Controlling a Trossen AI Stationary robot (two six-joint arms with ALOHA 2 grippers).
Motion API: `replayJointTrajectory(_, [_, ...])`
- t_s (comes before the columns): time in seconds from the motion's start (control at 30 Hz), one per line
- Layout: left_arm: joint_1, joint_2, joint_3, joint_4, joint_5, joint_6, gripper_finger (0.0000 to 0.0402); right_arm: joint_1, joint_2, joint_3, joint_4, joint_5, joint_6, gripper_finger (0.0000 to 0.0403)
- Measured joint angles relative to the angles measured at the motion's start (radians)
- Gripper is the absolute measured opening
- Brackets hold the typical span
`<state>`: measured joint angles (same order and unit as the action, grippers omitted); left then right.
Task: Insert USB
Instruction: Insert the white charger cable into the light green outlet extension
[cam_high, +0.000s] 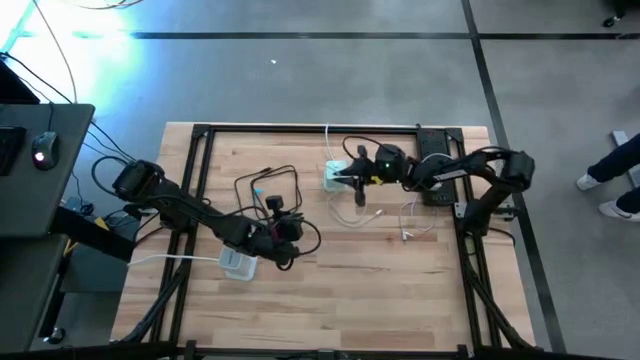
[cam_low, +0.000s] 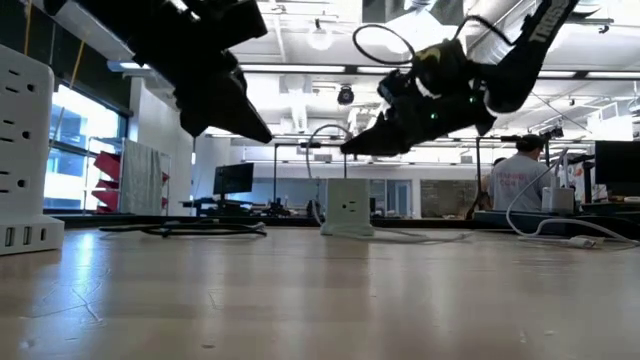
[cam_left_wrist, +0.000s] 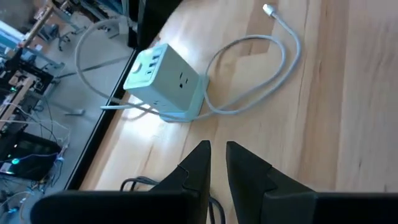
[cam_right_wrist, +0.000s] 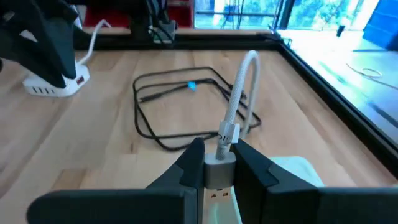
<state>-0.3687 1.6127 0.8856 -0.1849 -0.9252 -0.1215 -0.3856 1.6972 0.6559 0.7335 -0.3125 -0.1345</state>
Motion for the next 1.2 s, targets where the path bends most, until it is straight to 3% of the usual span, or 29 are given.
replayJointTrajectory(0.13, [0.0, 0.0, -0.032, 0.102, -0.005, 0.001, 0.003, -0.001, 0.018, -0.001, 0.094, -0.04, 0.007, 0.0035])
replayJointTrajectory(0.4, [0.041, 0.002, -0.201, 0.699, 0.049, 0.251, 0.003, 0.078, -0.021, 0.0, 0.297, -0.156, 0.199, 0.0035])
replayJointTrajectory(0.7, [0.13, 0.048, -0.226, 1.017, 0.224, 0.588, 0.003, 0.234, -0.021, 0.0, 0.412, -0.084, 0.286, 0.0035])
replayJointTrajectory(0.9, [0.188, 0.071, -0.225, 1.155, 0.421, 0.511, 0.003, 0.287, -0.021, 0.003, 0.414, -0.099, 0.255, 0.0034])
replayJointTrajectory(1.2, [0.241, 0.072, -0.226, 1.165, 0.719, 0.336, 0.0059, 0.303, -0.02, 0.003, 0.333, -0.099, 0.172, 0.0034])
